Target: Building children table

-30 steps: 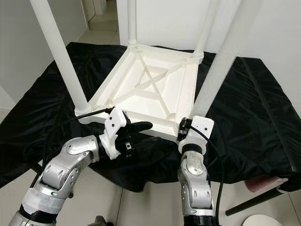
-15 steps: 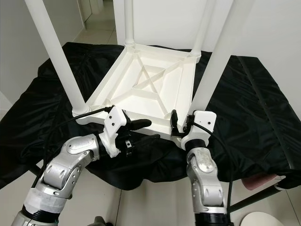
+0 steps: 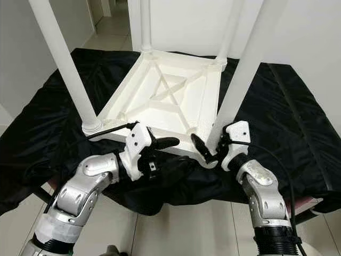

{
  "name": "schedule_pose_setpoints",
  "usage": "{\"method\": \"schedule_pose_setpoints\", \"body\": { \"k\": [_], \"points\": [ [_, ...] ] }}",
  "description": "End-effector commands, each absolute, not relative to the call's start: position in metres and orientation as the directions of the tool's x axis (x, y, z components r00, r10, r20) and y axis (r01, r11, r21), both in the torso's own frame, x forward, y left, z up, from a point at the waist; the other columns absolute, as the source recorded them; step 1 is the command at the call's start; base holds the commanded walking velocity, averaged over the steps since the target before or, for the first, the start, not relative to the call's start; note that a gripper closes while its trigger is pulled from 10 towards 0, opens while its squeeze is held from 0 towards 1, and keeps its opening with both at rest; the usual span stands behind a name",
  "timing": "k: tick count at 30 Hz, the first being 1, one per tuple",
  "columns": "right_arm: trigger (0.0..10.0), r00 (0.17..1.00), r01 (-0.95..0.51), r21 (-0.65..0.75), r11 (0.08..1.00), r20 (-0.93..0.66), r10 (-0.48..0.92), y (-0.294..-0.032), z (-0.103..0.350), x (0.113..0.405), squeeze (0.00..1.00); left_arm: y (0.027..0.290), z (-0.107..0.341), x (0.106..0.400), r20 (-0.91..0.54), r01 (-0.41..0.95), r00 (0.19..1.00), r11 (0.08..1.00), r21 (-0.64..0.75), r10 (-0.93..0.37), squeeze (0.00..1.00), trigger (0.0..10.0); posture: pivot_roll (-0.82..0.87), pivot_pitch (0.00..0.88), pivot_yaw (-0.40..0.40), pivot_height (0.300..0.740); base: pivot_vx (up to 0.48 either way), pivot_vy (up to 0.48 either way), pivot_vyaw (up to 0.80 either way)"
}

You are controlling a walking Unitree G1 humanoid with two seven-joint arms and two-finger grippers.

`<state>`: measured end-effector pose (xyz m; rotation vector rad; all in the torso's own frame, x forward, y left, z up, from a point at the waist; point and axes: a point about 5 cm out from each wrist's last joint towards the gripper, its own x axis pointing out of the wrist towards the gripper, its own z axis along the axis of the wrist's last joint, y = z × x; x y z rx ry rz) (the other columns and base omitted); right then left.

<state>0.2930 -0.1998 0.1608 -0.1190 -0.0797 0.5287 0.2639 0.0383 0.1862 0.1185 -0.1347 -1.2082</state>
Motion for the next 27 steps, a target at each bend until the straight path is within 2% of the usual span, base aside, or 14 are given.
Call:
{"method": "schedule_pose_setpoints", "body": {
  "k": [1, 12, 13, 14, 15, 27],
  "points": [
    [10.0, 0.834, -0.544, -0.141, 0.827, 0.016, 0.551, -0.202, 0.155, 0.297, 0.00, 0.038, 0.183, 0.272, 0.046, 0.859, 0.487, 0.488, 0.158, -0.872, 0.00, 10.0, -0.05, 0.053, -0.002, 0.740, 0.000, 0.000, 0.00],
    [10.0, 0.803, -0.589, -0.138, 0.796, 0.006, 0.595, -0.210, 0.144, 0.309, 0.00, 0.033, 0.179, 0.275, 0.040, 0.856, 0.493, 0.493, 0.156, -0.869, 0.00, 10.0, -0.07, 0.054, -0.005, 0.740, 0.000, 0.000, 0.00],
    [0.4, 0.798, -0.596, -0.137, 0.791, 0.008, 0.603, -0.210, 0.144, 0.309, 0.00, 0.032, 0.180, 0.275, 0.044, 0.856, 0.493, 0.494, 0.154, -0.869, 0.00, 10.0, -0.07, 0.058, -0.009, 0.740, 0.000, 0.000, 0.00],
    [0.4, 0.794, -0.601, -0.136, 0.787, 0.008, 0.608, -0.211, 0.144, 0.310, 0.00, 0.031, 0.180, 0.274, 0.047, 0.856, 0.493, 0.494, 0.152, -0.868, 0.00, 10.0, -0.07, 0.058, -0.009, 0.740, 0.000, 0.000, 0.00],
    [0.0, 0.787, -0.610, -0.137, 0.780, 0.013, 0.617, -0.211, 0.145, 0.310, 0.00, 0.031, 0.180, 0.275, 0.049, 0.855, 0.496, 0.497, 0.150, -0.867, 0.00, 10.0, -0.07, 0.058, -0.009, 0.740, 0.000, 0.000, 0.00],
    [0.0, 0.789, -0.608, -0.102, 0.787, 0.038, 0.614, -0.208, 0.139, 0.301, 0.00, 0.029, 0.179, 0.275, 0.056, 0.854, 0.499, 0.502, 0.139, -0.865, 0.00, 10.0, -0.08, 0.074, -0.005, 0.740, 0.000, 0.000, 0.00]
  ]
}}
